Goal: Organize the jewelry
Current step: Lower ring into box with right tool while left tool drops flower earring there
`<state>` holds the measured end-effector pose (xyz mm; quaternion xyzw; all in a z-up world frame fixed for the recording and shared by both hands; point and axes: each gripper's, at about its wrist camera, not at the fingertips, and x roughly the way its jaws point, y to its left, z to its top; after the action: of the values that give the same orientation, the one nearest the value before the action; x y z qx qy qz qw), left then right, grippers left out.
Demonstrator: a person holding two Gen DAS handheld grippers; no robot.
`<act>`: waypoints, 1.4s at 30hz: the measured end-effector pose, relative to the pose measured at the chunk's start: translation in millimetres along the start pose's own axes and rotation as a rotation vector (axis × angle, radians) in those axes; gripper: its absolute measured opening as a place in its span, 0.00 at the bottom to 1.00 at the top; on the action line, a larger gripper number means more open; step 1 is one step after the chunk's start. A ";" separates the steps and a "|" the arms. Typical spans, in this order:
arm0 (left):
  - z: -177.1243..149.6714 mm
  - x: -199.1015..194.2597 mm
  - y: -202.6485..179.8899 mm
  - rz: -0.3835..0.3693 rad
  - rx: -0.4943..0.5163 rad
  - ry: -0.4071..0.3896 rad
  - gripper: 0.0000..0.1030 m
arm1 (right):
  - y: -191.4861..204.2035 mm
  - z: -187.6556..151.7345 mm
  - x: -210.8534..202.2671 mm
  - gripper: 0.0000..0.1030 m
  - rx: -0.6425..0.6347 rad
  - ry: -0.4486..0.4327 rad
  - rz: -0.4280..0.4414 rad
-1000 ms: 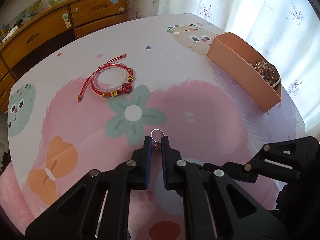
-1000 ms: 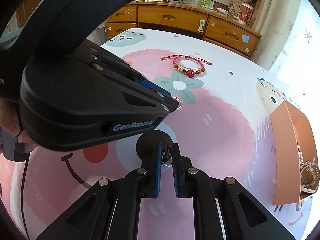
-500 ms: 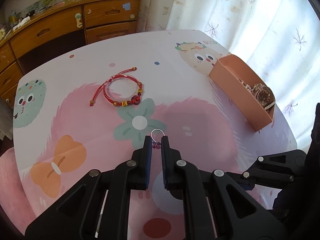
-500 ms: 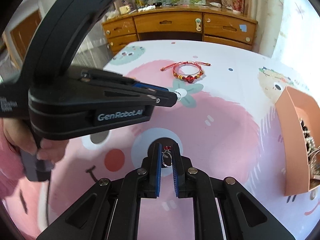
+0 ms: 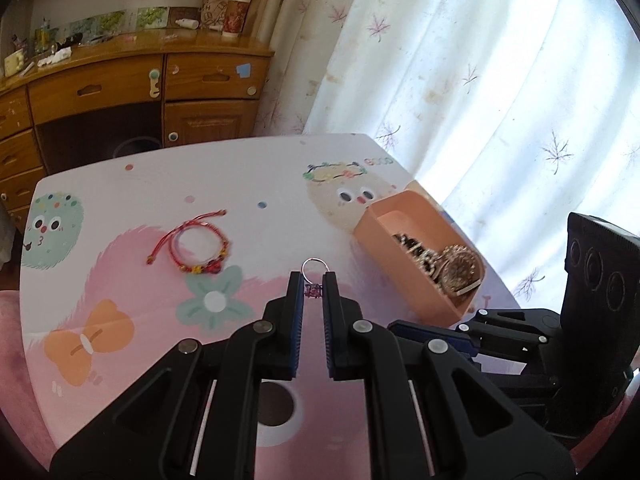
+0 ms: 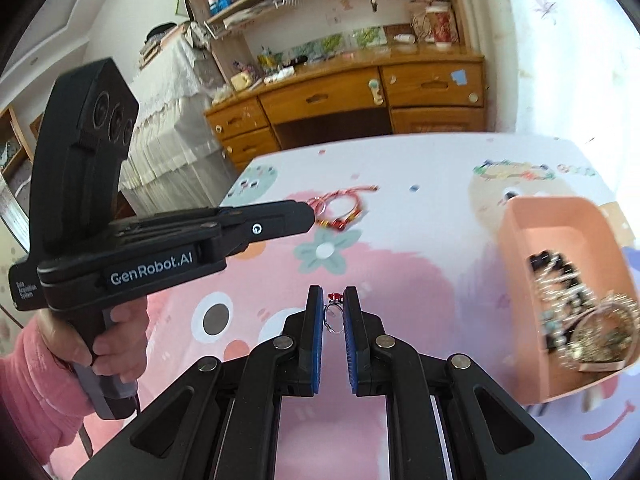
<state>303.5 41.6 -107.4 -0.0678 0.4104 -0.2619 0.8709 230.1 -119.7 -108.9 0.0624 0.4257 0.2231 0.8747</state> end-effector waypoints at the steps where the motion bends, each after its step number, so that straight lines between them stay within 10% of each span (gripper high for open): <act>1: 2.2 1.0 -8.3 0.000 0.001 -0.003 0.07 | -4.3 2.6 -7.6 0.09 0.002 -0.005 0.004; 17: 9.8 37.9 -143.4 -0.028 -0.012 0.026 0.07 | -138.3 -1.7 -133.7 0.10 0.069 -0.024 -0.041; 32: 9.1 95.3 -186.4 0.014 -0.036 0.121 0.08 | -215.1 -7.5 -149.5 0.11 0.144 -0.007 -0.112; 37: 8.2 100.7 -176.0 0.118 -0.052 0.159 0.54 | -222.0 -6.0 -145.2 0.50 0.216 -0.011 -0.097; 42: 8.4 89.9 -147.8 0.189 -0.104 0.159 0.56 | -221.3 -1.2 -133.5 0.71 0.247 0.012 -0.116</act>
<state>297.8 -131.4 -113.7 -0.0530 0.4958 -0.1616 0.8516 231.9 -376.6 -80.2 0.1436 0.4580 0.1184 0.8692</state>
